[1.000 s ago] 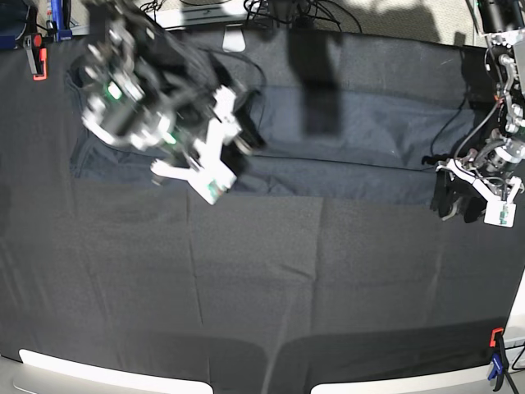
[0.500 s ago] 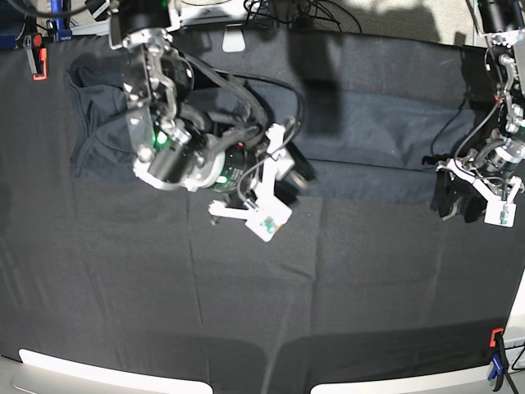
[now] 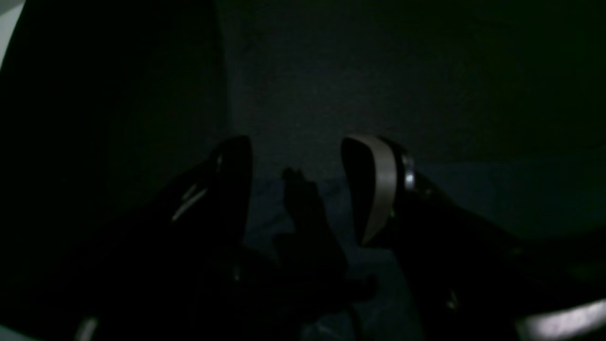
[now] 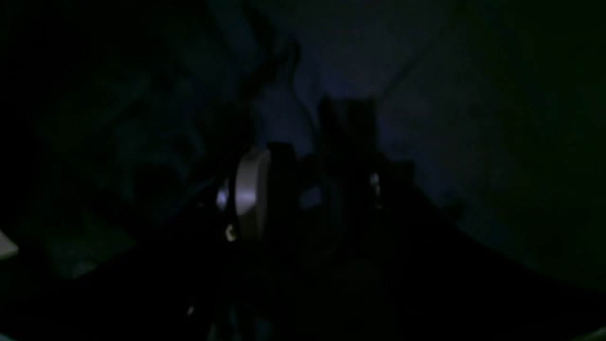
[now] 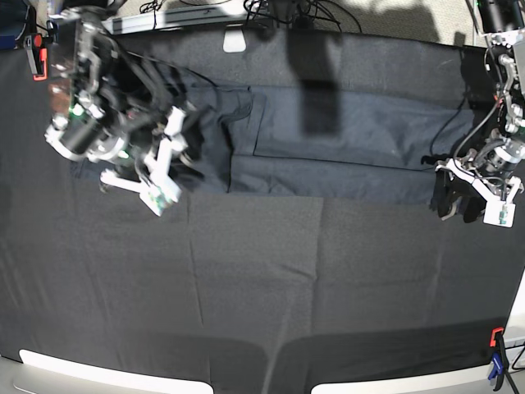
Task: Layout the t-shirt on the table in an organized manner, then fold the t-shirt properly
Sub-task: 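Carry the held shirt end with the right gripper toward the shirt's middle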
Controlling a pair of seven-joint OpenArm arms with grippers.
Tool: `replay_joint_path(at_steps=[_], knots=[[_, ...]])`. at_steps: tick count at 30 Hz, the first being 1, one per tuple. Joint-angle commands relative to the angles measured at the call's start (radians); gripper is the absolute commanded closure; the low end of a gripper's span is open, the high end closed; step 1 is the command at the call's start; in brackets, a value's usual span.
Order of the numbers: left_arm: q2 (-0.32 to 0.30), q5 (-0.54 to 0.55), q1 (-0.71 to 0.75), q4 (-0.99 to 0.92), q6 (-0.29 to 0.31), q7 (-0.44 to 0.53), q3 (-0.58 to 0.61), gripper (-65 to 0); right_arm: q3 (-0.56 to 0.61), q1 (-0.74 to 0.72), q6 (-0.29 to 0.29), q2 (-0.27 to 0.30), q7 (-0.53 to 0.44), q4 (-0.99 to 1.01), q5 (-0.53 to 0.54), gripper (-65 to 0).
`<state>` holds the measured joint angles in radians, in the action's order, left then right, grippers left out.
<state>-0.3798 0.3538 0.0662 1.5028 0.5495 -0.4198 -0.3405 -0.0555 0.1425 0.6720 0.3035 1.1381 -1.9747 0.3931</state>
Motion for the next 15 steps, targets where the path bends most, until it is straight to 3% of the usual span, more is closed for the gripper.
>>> replay_joint_path(at_steps=[1,5,8,11,15], knots=[[-0.016,0.014,-0.013,0.015,-0.004,0.024,-0.006,-30.9,0.004,0.005,0.001,0.010,-0.019,-0.016,0.028,-24.3],[-0.016,0.014,-0.013,0.015,-0.004,0.025,-0.006,-30.9,0.053,0.024,0.002,0.007,-0.026,-0.015,0.059,-24.3],[-0.016,0.014,-0.013,0.015,-0.004,0.024,-0.006,-30.9,0.126,0.023,0.002,0.004,-0.097,-0.015,0.048,-24.1],[-0.016,0.014,-0.013,0.015,-0.004,0.024,-0.006,-30.9,0.221,0.020,-0.011,0.004,-0.187,-0.006,-0.050,-23.7],[-0.017,0.014,-0.013,0.015,-0.004,0.024,-0.006,-30.9,0.353,0.007,-0.081,0.004,-0.316,0.054,-0.162,-23.7]])
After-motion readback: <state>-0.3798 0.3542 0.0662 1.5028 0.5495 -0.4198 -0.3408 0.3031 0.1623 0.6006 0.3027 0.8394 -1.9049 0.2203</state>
